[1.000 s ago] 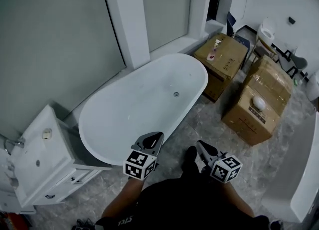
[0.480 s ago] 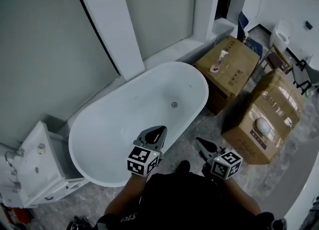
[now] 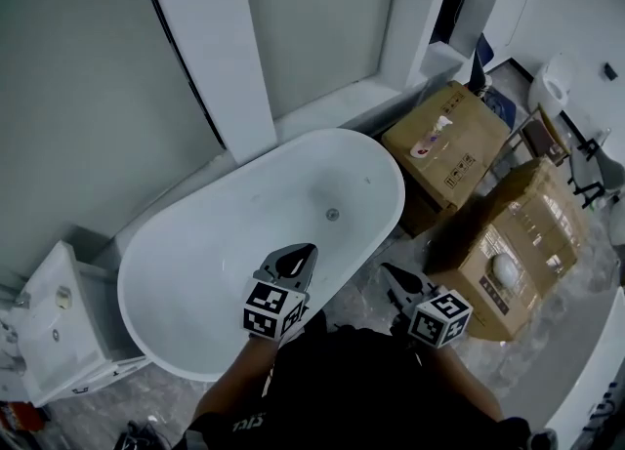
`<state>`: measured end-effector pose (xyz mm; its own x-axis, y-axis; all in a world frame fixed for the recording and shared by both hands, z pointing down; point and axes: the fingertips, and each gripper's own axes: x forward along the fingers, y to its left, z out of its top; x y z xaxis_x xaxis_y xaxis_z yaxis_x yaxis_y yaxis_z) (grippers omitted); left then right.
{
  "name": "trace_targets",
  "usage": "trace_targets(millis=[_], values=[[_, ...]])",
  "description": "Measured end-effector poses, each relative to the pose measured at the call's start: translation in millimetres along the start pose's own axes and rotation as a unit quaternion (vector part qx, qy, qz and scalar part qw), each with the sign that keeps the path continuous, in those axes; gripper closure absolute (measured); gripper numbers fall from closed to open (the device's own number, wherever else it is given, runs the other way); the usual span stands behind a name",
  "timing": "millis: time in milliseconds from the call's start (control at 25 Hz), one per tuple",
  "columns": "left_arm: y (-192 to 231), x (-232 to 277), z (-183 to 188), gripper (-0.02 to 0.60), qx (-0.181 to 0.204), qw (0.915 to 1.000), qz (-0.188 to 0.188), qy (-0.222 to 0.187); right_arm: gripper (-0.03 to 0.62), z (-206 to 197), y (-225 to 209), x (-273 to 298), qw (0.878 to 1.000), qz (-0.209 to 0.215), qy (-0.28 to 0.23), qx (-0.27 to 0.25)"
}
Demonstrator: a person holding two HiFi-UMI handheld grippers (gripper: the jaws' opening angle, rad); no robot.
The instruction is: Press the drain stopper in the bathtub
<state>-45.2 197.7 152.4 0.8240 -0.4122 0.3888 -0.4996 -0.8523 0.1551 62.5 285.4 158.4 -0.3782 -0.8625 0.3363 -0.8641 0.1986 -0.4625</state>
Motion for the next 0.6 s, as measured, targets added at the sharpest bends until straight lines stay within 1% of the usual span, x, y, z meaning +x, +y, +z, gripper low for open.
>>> trace_targets(millis=[160,360,520,600], values=[[14,16,16,0.565,0.014,0.9999,-0.007,-0.003,0.580,12,-8,21,1.000,0.003,0.004,-0.011],[21,44,21,0.565,0.001,1.0000,-0.003,0.009,0.580,36,-47,38,1.000,0.003,0.007,0.002],[26,83,31,0.565,0.000,0.9997,0.014,0.021,0.580,55,-87,59,0.999,0.026,0.017,0.011],[27,102,40,0.565,-0.013,0.9991,0.033,0.022,0.580,64,-103,66,0.998,0.047,0.032,0.010]])
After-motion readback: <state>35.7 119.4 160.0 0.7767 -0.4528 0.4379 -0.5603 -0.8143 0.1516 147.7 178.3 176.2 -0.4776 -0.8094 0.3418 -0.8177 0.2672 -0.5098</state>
